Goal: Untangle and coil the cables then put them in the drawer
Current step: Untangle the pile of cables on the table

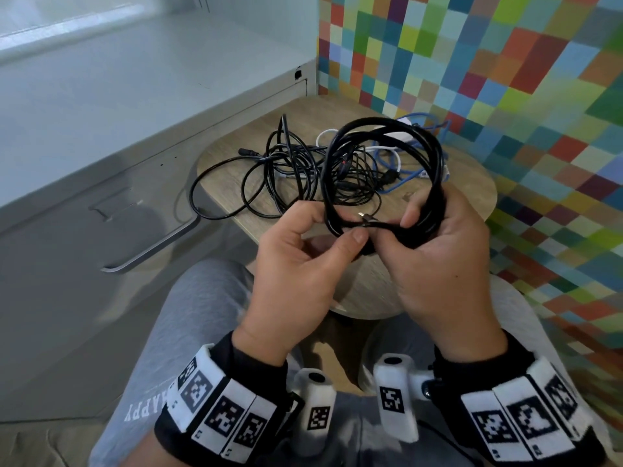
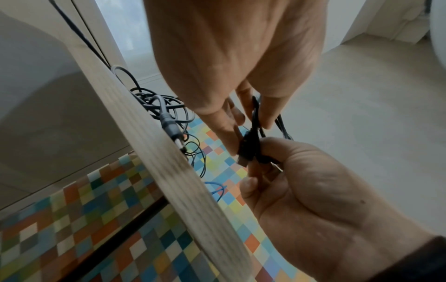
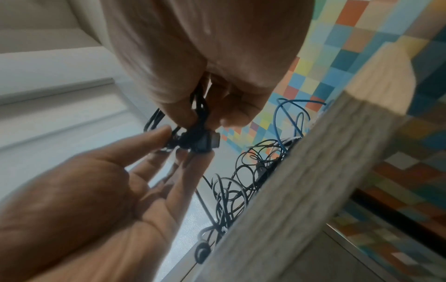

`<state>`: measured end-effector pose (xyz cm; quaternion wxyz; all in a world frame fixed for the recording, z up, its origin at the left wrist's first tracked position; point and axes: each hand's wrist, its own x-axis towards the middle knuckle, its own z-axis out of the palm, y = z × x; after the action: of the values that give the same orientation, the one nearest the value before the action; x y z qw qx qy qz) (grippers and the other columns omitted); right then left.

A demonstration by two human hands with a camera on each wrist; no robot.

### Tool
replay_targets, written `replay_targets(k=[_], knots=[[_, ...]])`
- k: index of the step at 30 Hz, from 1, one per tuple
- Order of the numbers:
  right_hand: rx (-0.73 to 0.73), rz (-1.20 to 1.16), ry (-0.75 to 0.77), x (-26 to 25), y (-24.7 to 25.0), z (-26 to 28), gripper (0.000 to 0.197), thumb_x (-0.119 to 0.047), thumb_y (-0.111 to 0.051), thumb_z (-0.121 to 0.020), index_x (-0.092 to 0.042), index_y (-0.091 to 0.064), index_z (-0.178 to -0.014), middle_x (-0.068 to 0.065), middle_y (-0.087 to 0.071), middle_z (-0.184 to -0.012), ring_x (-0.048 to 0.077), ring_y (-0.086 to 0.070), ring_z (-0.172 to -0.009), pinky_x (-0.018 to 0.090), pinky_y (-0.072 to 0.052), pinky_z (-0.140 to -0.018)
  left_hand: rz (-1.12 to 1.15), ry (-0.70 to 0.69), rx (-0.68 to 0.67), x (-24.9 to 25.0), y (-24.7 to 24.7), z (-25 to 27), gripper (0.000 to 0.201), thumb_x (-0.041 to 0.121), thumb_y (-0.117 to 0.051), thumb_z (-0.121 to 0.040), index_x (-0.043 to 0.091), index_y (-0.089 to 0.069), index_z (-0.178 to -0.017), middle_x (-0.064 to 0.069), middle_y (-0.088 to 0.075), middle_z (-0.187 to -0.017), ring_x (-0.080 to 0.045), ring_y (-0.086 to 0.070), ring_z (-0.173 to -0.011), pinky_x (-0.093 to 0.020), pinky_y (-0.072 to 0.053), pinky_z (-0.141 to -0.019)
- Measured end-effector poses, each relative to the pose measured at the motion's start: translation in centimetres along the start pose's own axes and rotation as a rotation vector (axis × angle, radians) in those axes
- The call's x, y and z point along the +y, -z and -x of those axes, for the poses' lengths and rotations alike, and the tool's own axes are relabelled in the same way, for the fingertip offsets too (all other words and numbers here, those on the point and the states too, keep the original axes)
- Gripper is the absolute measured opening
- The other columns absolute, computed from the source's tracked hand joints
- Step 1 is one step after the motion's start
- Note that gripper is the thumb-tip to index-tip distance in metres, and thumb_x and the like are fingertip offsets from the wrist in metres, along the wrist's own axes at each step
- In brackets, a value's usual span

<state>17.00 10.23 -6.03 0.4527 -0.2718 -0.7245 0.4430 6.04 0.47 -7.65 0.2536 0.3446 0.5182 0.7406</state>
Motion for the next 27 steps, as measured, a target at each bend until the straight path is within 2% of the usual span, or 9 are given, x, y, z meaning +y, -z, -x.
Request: replay_targets(k=[2, 4, 8, 10, 13, 17, 20, 24, 27], knots=[[-0.036, -0.051, -0.009, 0.1, 0.3, -0.3, 0.04, 0.003, -0.081, -0.079, -0.02, -0.049, -0.082, -0.006, -0.065, -0.078, 0.009, -0.062, -0.071, 0.02, -0.05, -0.07, -0.015, -0.002, -0.007, 0.2, -0.2, 0.1, 0.021, 0.002, -0.072, -0.09, -0.005, -0.066, -0.109, -0.012, -0.076, -0.107, -0.029, -0.075, -0.097, -0.044, -0.061, -0.088], [-0.139, -0.154, -0.034, 0.3, 0.6, -0.5, 0.034, -0.001, -0.081, -0.084, -0.02, -0.053, -0.089, 0.005, -0.068, -0.088, 0.02, -0.069, -0.081, 0.032, -0.056, -0.075, -0.003, -0.001, -0.002, 0.3, -0.1, -0.1, 0.019, 0.004, -0.072, -0.09, -0.001, -0.067, -0.107, -0.01, -0.076, -0.105, -0.025, -0.074, -0.098, -0.041, -0.06, -0.089], [-0.311, -0.217, -0.064, 0.7, 0.7, -0.2, 0.025, 0.0, -0.067, -0.091, -0.019, -0.055, -0.102, 0.001, -0.07, -0.105, 0.018, -0.069, -0.099, 0.036, -0.054, -0.083, -0.007, 0.013, 0.027, 0.3, 0.3, -0.4, 0.013, 0.0, -0.069, -0.091, 0.01, -0.068, -0.099, -0.006, -0.076, -0.097, -0.02, -0.073, -0.096, -0.036, -0.058, -0.086], [-0.313, -0.191, -0.059, 0.8, 0.6, 0.0, 0.023, -0.002, -0.065, -0.091, -0.021, -0.057, -0.102, 0.003, -0.069, -0.105, 0.021, -0.068, -0.097, 0.042, -0.056, -0.083, -0.01, 0.029, 0.045, 0.1, 0.4, -0.4, 0.013, -0.004, -0.068, -0.092, 0.007, -0.066, -0.098, 0.001, -0.074, -0.09, -0.013, -0.072, -0.088, -0.028, -0.056, -0.08], [-0.212, -0.106, -0.02, 0.6, 0.4, 0.1, 0.023, -0.002, -0.07, -0.089, -0.022, -0.06, -0.093, 0.005, -0.068, -0.092, 0.03, -0.069, -0.085, 0.055, -0.057, -0.076, -0.033, 0.032, 0.061, 0.2, 0.2, -0.4, 0.011, -0.001, -0.07, -0.089, 0.004, -0.064, -0.098, 0.001, -0.073, -0.086, -0.016, -0.071, -0.085, -0.035, -0.059, -0.081], [-0.097, -0.018, -0.001, 0.5, -0.1, 0.2, 0.026, -0.003, -0.073, -0.088, -0.025, -0.058, -0.089, 0.004, -0.068, -0.085, 0.027, -0.072, -0.075, 0.051, -0.06, -0.068, -0.058, 0.029, 0.021, 0.5, 0.0, -0.3, 0.01, -0.004, -0.066, -0.094, 0.005, -0.063, -0.098, 0.005, -0.072, -0.092, -0.015, -0.072, -0.091, -0.037, -0.06, -0.086], [-0.053, 0.0, -0.011, 0.6, -0.3, 0.4, 0.028, -0.003, -0.074, -0.087, -0.025, -0.059, -0.094, 0.001, -0.069, -0.089, 0.024, -0.073, -0.08, 0.048, -0.061, -0.072, -0.048, 0.051, 0.012, 0.5, -0.1, -0.3, 0.007, 0.004, -0.066, -0.096, 0.01, -0.063, -0.096, 0.0, -0.073, -0.095, -0.021, -0.072, -0.095, -0.044, -0.061, -0.087], [-0.158, -0.083, -0.049, 0.3, -0.1, 0.2, 0.044, 0.0, -0.073, -0.09, -0.026, -0.059, -0.122, -0.002, -0.07, -0.096, 0.017, -0.071, -0.084, 0.033, -0.059, -0.073, -0.003, 0.089, 0.078, 0.3, 0.2, -0.5, 0.003, 0.013, -0.067, -0.095, 0.011, -0.065, -0.094, -0.018, -0.074, -0.101, -0.038, -0.071, -0.101, -0.064, -0.056, -0.093], [-0.193, -0.137, -0.086, 0.2, -0.1, 0.1, 0.057, 0.001, -0.072, -0.091, -0.03, -0.053, -0.136, -0.001, -0.07, -0.102, 0.018, -0.071, -0.087, 0.031, -0.058, -0.068, 0.015, 0.132, 0.088, 0.3, 0.5, -0.8, 0.004, 0.012, -0.069, -0.095, 0.015, -0.068, -0.093, -0.012, -0.075, -0.097, -0.036, -0.072, -0.1, -0.063, -0.055, -0.095]])
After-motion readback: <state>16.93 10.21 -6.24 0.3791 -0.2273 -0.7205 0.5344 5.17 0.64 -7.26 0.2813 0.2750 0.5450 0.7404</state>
